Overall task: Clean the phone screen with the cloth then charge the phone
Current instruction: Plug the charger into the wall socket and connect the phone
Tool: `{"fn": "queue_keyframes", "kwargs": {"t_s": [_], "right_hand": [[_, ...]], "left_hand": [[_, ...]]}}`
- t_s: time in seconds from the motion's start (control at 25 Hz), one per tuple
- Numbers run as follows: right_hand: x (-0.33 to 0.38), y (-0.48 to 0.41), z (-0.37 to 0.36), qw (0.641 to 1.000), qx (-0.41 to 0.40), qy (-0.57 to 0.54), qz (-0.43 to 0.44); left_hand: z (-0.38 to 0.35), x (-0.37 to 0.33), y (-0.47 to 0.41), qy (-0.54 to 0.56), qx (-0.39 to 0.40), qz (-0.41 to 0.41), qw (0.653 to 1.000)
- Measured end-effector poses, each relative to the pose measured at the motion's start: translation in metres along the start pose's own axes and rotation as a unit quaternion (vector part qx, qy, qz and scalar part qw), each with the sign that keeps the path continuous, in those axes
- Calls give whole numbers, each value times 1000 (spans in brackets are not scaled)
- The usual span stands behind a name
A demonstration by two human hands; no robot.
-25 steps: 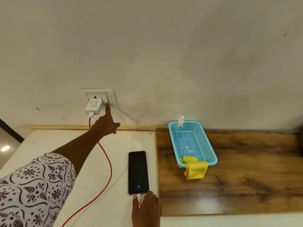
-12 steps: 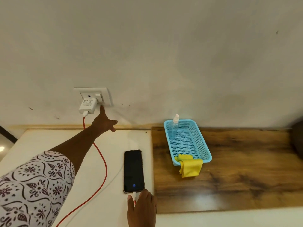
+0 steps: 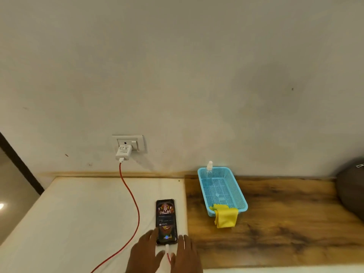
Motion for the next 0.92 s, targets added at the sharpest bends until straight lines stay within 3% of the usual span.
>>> {"fn": "queue_keyframes", "kwargs": {"t_s": [0.04, 0.16, 0.24, 0.56, 0.92], "right_hand": [[-1, 0, 8, 999, -36, 4, 14], [-9, 3, -3, 996, 80, 47, 3], [-17, 0, -8, 994, 101, 48, -11], [-37, -1, -27, 983, 166, 72, -31], [-42, 2, -28, 983, 167, 82, 3]], "left_hand": [[-10, 3, 3, -26, 40, 19, 999], [-22, 8, 7, -55, 95, 47, 993], [-27, 12, 9, -45, 113, 49, 991], [-50, 25, 18, -28, 133, 76, 988], [-30, 20, 10, -120, 170, 50, 977]]}}
Point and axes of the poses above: each hand's wrist, its own y-axis away from the middle knuckle, its own z-axis out of the back of the hand, x = y × z, the point moved 5 cm from there along -y, towards the middle knuckle, and after that the axes turned 14 degrees about -z, right-handed, at the moved point
